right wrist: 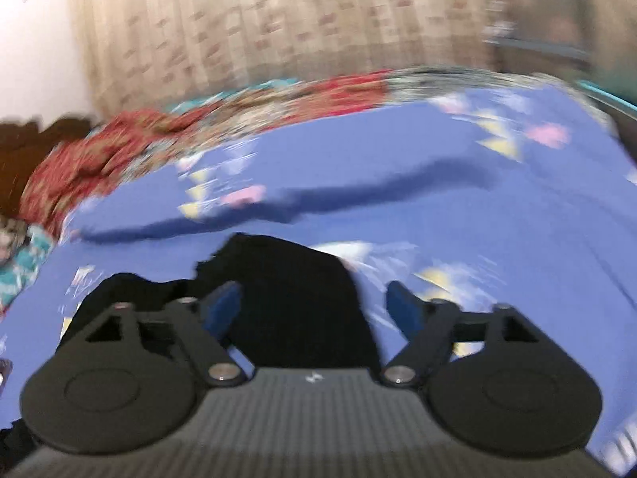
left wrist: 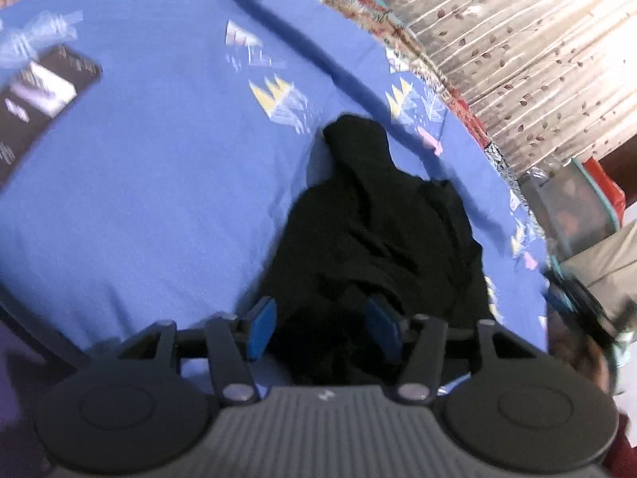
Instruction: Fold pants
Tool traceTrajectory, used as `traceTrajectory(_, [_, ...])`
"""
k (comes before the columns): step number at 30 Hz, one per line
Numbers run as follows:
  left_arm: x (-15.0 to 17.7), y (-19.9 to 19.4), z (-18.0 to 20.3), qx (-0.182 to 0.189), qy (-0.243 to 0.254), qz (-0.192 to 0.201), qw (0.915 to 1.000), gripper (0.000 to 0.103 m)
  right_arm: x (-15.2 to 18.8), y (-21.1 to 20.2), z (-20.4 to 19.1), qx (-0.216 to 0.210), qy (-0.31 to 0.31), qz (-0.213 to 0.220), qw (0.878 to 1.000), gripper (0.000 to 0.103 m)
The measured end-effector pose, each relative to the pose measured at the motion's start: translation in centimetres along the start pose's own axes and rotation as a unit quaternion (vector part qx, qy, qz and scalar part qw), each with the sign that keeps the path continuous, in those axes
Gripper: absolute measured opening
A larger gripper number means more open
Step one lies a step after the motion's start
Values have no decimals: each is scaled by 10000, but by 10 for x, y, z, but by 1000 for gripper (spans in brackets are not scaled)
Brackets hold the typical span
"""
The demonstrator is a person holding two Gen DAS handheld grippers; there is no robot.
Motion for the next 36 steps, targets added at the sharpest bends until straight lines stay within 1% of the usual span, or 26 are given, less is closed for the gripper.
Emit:
traceTrajectory(3, [6, 20, 4, 114, -120, -280, 9995, 61, -17, 66, -44, 27, -609, -339, 9976, 87])
traceTrajectory(4, [8, 25, 7, 138, -101, -337, 9993, 66, -22, 89, -47, 82, -857, -518, 9949, 88])
traceTrajectory(5, [10, 28, 9, 156, -64, -349, 9992, 75, -24, 110, -51, 111, -1016, -697, 9923, 88])
traceTrajectory(7, [13, 32, 10, 241, -75, -317, 9992, 83, -24, 140, -52, 145, -1207, -1083, 9867, 88])
traceTrajectory(8, [13, 34, 10, 293, -121, -321, 9990, 87, -21, 152, -52, 266, -1299, -1225, 9836, 88])
traceTrajectory(9, [14, 36, 10, 336, -162, -329, 9988, 88, -22, 170, -46, 334, -1385, -1411, 9797, 88])
traceTrajectory(10, [15, 39, 8, 371, -184, -349, 9985, 89, -17, 177, -54, 362, -1394, -1568, 9771, 86])
traceTrajectory(11, [16, 41, 9, 388, -185, -367, 9984, 89, -15, 189, -49, 300, -1317, -1788, 9746, 75])
traceTrajectory(12, [15, 43, 8, 397, -164, -379, 9984, 83, -10, 191, -43, 218, -1206, -1930, 9735, 60])
traceTrajectory(13, [15, 45, 7, 377, -124, -379, 9985, 77, -9, 194, -43, 194, -1127, -1981, 9735, 25])
traceTrajectory(14, [14, 47, 6, 310, -78, -395, 9987, 61, -8, 187, -43, 337, -1150, -1870, 9750, 15])
traceTrajectory(15, [13, 49, 5, 236, -53, -432, 9988, 53, -6, 176, -47, 405, -1203, -1680, 9776, 12])
traceTrajectory(16, [12, 51, 3, 195, -63, -471, 9987, 39, -5, 160, -50, 349, -1177, -1520, 9807, 11])
traceTrajectory(17, [11, 52, 0, 201, -101, -491, 9985, 29, -9, 148, -49, 316, -1088, -1373, 9840, 11])
traceTrajectory(18, [11, 53, -3, 222, -154, -506, 9984, 26, -13, 132, -50, 287, -971, -1198, 9876, 10])
traceTrajectory(19, [12, 52, -5, 238, -215, -504, 9982, 23, -23, 117, -50, 240, -823, -993, 9914, 4])
traceTrajectory(21, [14, 49, -6, 260, -238, -472, 9983, 20, -45, 85, -44, 173, -510, -560, 9970, 5])
traceTrajectory(22, [16, 48, -6, 258, -221, -451, 9984, 20, -50, 70, -52, 200, -384, -342, 9985, 5])
traceTrajectory(24, [19, 45, -6, 259, -198, -420, 9986, 20, -72, 35, -41, 283, -40, 149, 9995, 5])
traceTrajectory(26, [23, 42, -6, 278, -173, -389, 9987, 20, -90, -4, -23, 428, 440, 678, 9958, 5])
traceTrajectory(28, [25, 39, -7, 323, -185, -380, 9986, 20, -94, -47, 1, 661, 898, 1117, 9875, 5])
traceTrajectory(30, [28, 35, -8, 380, -205, -379, 9983, 20, -85, -83, 26, 1048, 1276, 1428, 9759, 5])
traceTrajectory(32, [30, 32, -10, 411, -208, -378, 9982, 20, -63, -117, 52, 1512, 1572, 1564, 9633, 5])
traceTrajectory(34, [31, 30, -11, 451, -214, -396, 9980, 20, -32, -143, 77, 1937, 1873, 1503, 9512, 5])
traceTrajectory(36, [30, 30, -12, 458, -179, -420, 9979, 20, 5, -154, 104, 2351, 2216, 1245, 9382, 5])
Point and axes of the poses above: each gripper's, at about its wrist camera, not at the fingertips, and y roughly the way its jaws point, z to its right, x to its underside, the point moved 3 cm from there along y, roughly the way its jaws point
